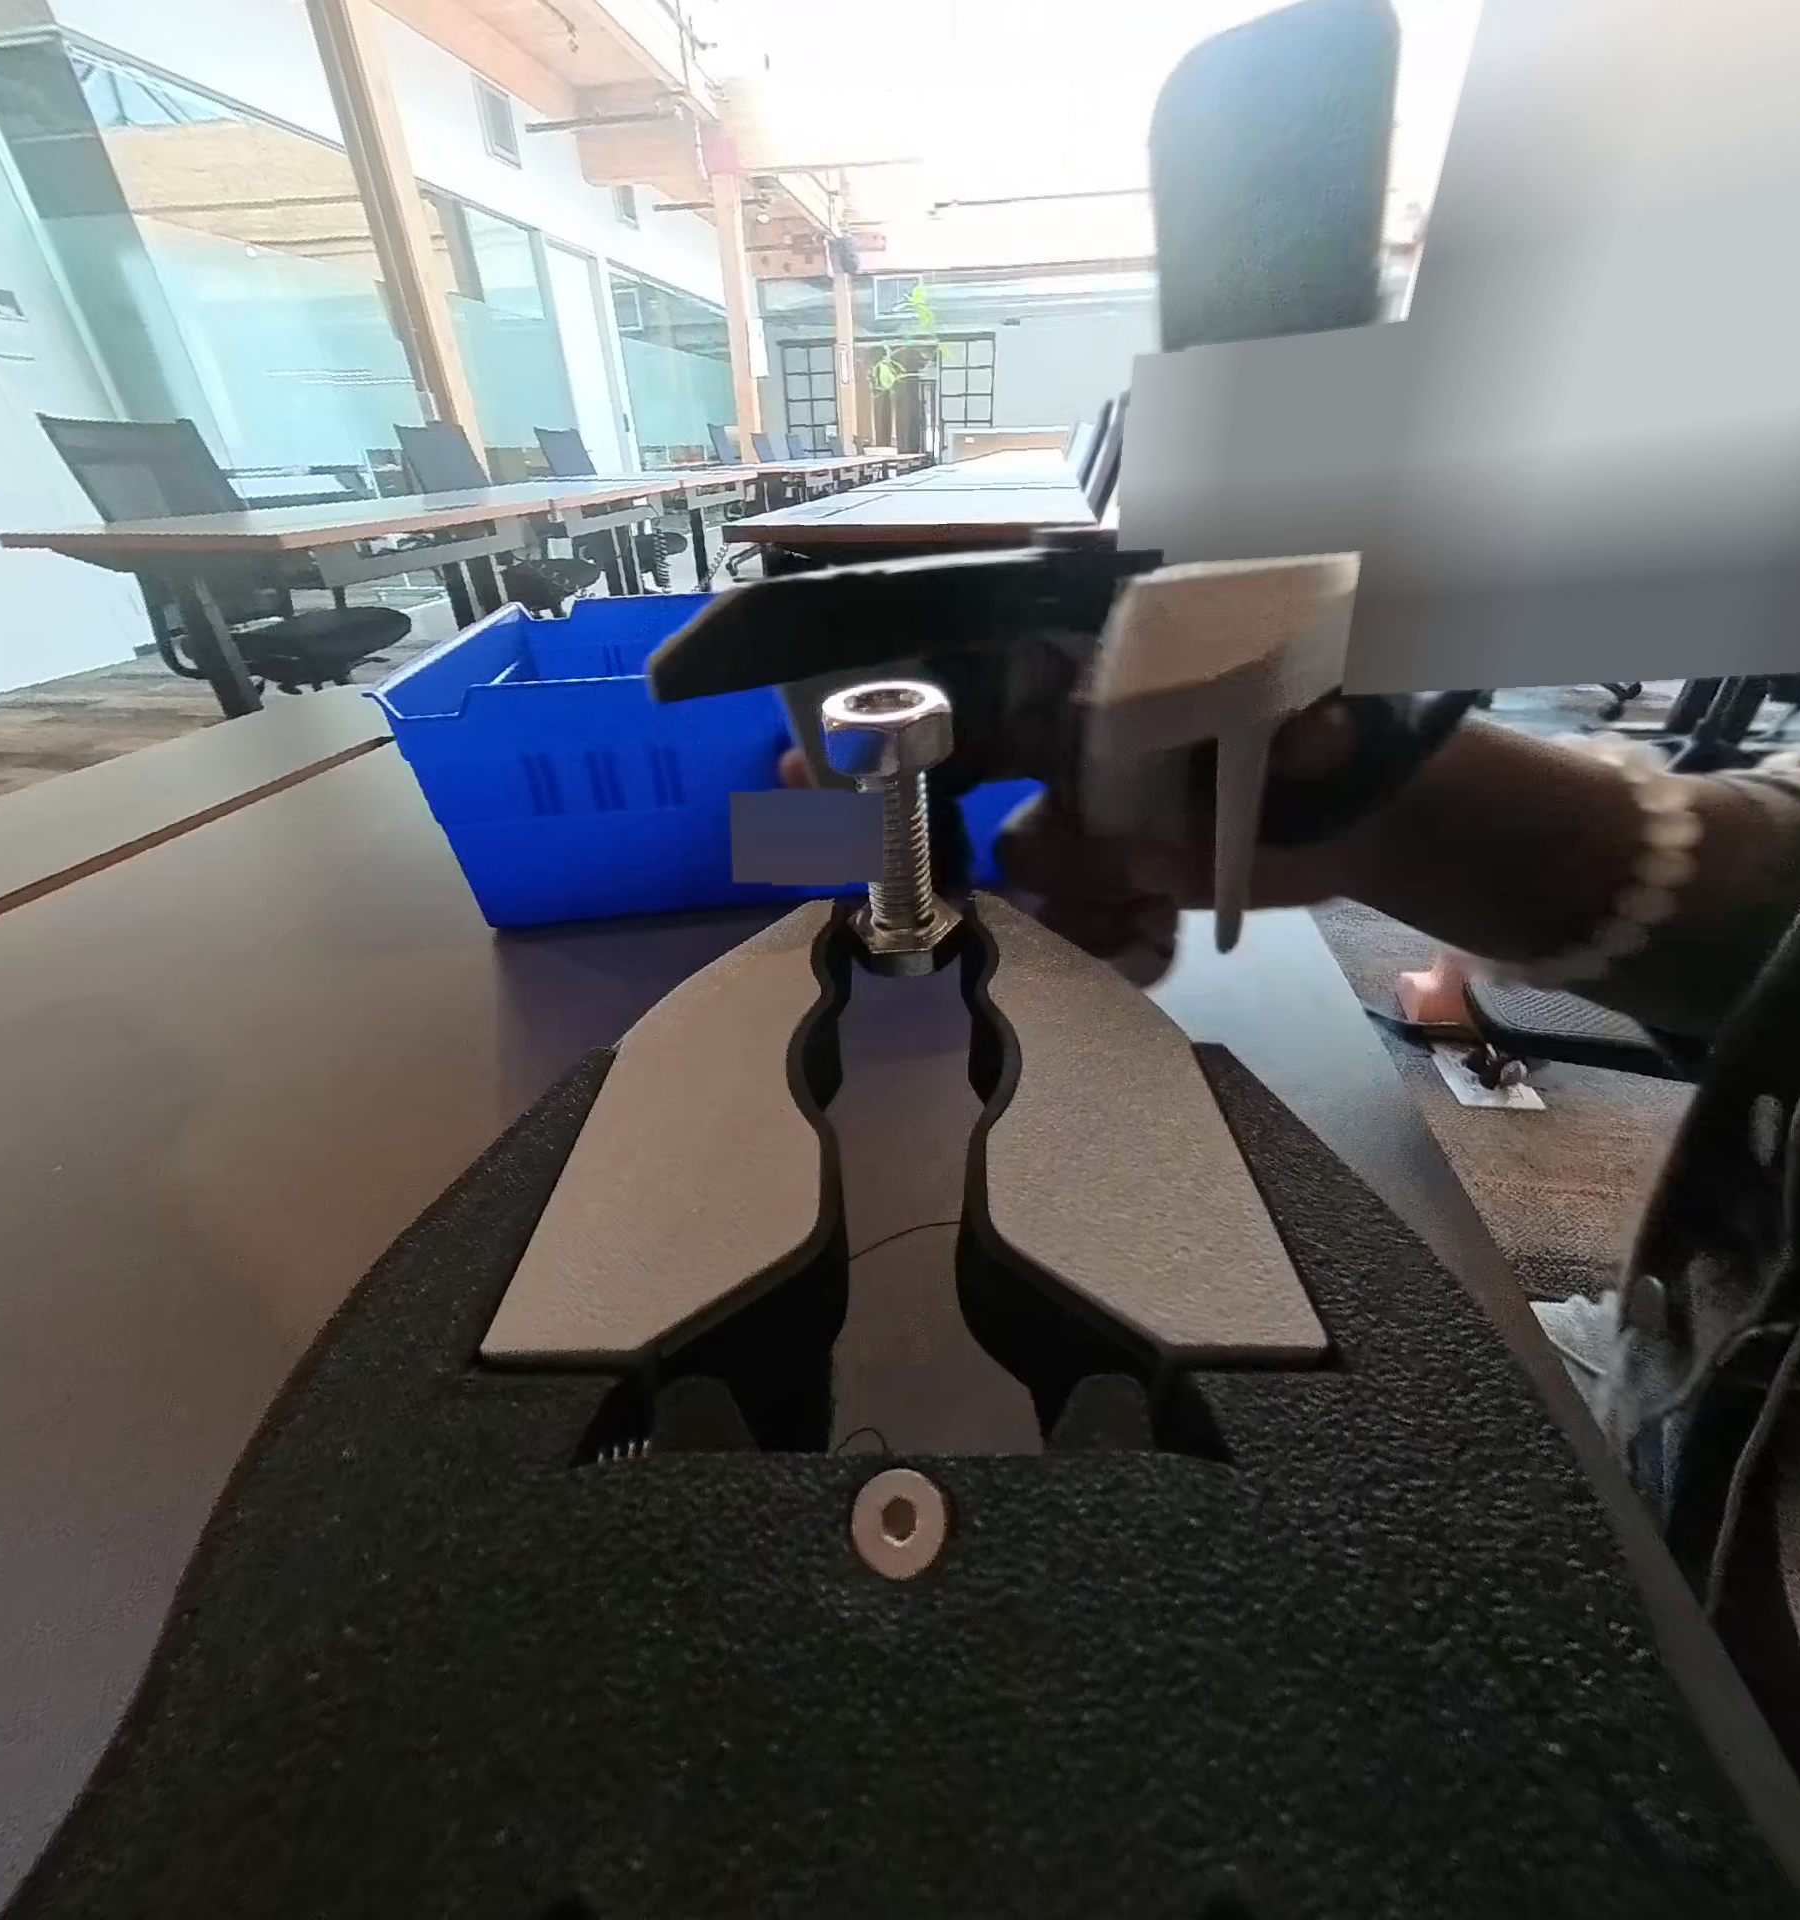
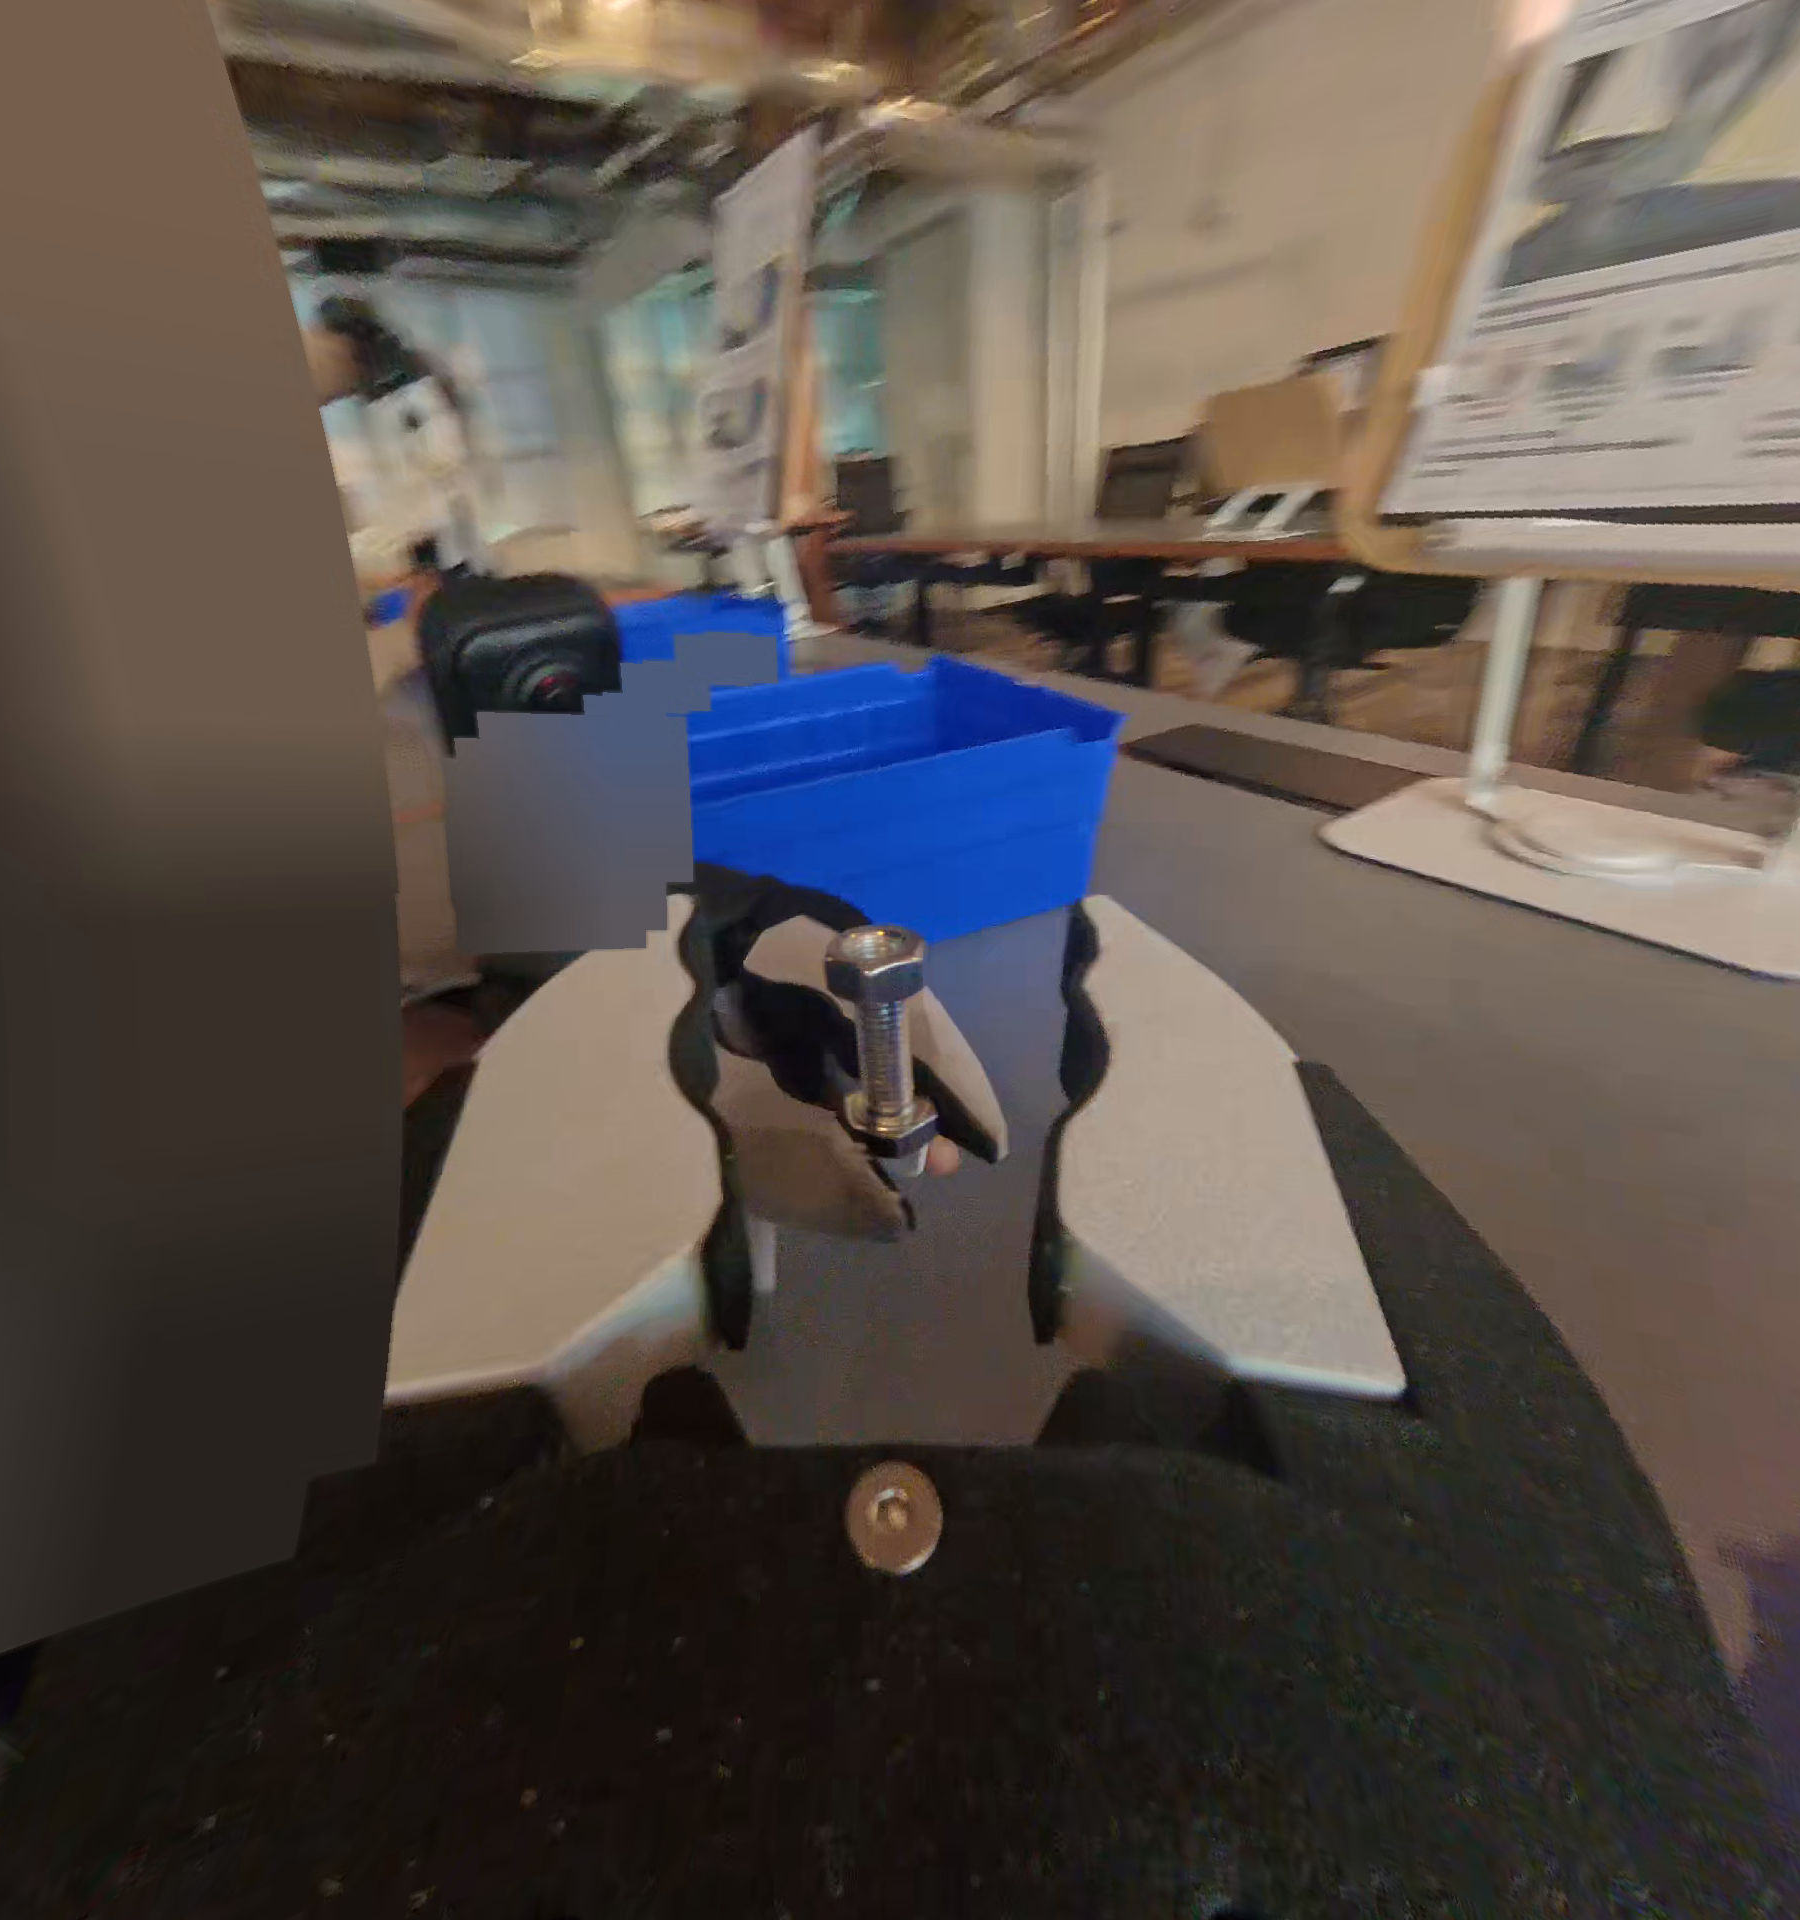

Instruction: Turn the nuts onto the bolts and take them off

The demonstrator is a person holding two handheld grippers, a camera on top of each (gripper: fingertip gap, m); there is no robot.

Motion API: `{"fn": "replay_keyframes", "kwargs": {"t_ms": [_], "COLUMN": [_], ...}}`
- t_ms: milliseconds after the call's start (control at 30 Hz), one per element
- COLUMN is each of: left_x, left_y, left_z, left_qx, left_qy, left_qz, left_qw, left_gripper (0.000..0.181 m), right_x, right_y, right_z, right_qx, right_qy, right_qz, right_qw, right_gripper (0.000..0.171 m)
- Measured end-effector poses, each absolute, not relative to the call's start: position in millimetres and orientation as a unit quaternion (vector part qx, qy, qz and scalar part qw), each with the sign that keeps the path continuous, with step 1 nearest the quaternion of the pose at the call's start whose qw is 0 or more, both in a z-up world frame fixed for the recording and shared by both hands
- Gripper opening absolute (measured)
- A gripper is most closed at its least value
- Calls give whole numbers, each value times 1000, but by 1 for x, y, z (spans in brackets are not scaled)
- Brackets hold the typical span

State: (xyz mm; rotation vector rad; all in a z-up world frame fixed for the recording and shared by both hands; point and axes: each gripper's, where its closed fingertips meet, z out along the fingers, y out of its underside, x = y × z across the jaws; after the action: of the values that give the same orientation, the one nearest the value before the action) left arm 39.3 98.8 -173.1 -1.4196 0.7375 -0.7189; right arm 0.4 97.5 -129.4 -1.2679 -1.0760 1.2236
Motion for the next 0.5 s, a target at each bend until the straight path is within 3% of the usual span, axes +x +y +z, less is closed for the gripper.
{"fn": "replay_keyframes", "kwargs": {"t_ms": [33,300,500], "left_x": [39,41,41], "left_y": [99,98,98], "left_z": [-173,-174,-174], "left_qx": [-623,-623,-624], "left_qy": [323,329,327], "left_qz": [-311,-303,-303], "left_qw": [641,641,641], "left_gripper": [20,20,20], "right_x": [1,-1,0], "right_y": [97,96,100], "right_z": [-129,-134,-139], "right_qx": [-544,-580,-596], "right_qy": [-419,-401,-402], "right_qz": [498,391,380], "right_qw": [530,592,582], "right_gripper": [57,39,31]}}
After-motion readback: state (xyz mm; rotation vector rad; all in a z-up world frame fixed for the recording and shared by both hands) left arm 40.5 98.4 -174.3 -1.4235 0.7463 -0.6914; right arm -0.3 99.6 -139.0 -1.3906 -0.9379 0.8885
